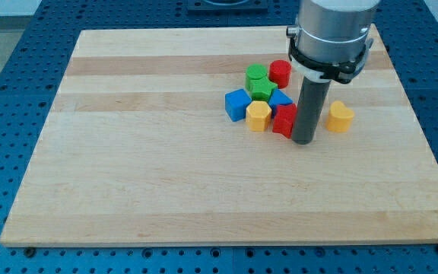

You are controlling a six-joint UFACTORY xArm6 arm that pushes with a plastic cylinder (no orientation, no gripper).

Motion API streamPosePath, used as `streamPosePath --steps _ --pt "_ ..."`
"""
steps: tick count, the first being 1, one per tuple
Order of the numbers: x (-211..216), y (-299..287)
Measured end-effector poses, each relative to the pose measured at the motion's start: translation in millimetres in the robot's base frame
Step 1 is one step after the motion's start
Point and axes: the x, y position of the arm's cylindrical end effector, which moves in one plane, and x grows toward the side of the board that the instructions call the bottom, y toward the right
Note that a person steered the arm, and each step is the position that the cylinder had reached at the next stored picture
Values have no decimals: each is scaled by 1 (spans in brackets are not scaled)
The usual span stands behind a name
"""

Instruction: Push yellow heart slightly toward top

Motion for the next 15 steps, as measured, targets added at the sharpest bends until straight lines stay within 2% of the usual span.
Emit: streamPosePath --steps 2,3,5,8,9,11,12,14,15 --pt "-7 36" --pt "-27 40" --pt "-34 43" --pt "28 52" --pt "32 58" --pt "-10 71" --pt "-17 89" --pt "-4 118" --pt "-12 118"
